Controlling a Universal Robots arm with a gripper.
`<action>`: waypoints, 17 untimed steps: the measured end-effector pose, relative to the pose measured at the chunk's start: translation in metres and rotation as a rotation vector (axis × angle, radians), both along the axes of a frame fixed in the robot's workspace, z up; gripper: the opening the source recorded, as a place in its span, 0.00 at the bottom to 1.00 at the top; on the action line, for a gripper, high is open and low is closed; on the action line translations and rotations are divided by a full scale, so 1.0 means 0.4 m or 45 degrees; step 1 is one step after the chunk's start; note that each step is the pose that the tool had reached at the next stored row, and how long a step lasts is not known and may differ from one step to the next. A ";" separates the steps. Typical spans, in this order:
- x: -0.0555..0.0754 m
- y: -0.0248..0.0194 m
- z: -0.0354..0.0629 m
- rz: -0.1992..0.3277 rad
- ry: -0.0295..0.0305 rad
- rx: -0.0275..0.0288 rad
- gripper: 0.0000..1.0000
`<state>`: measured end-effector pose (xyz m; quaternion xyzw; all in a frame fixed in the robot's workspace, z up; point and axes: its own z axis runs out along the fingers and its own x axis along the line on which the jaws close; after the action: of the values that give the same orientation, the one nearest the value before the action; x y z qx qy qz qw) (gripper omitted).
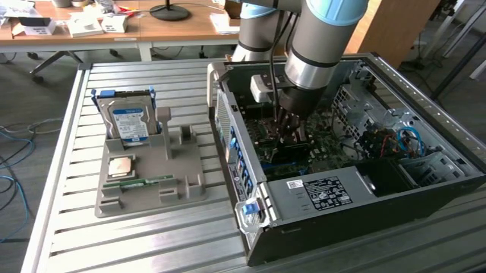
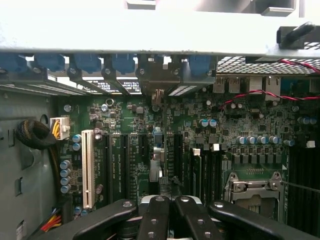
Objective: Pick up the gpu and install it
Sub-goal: 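Press down on the gpu until it lock into place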
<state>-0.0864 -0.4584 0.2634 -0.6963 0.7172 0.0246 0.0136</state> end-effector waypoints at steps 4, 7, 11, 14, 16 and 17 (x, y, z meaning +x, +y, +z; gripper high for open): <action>0.000 0.000 0.000 0.000 0.0000 0.0001 0.11; 0.000 0.000 -0.001 0.000 0.0002 -0.0005 0.11; 0.000 0.000 -0.002 0.000 0.0000 -0.0001 0.11; 0.000 0.000 -0.002 0.000 -0.0001 0.0001 0.11; 0.000 0.000 -0.003 0.000 0.0000 -0.0001 0.11; 0.000 0.000 -0.003 0.000 0.0000 -0.0001 0.11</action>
<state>-0.0865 -0.4584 0.2623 -0.6963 0.7172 0.0246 0.0136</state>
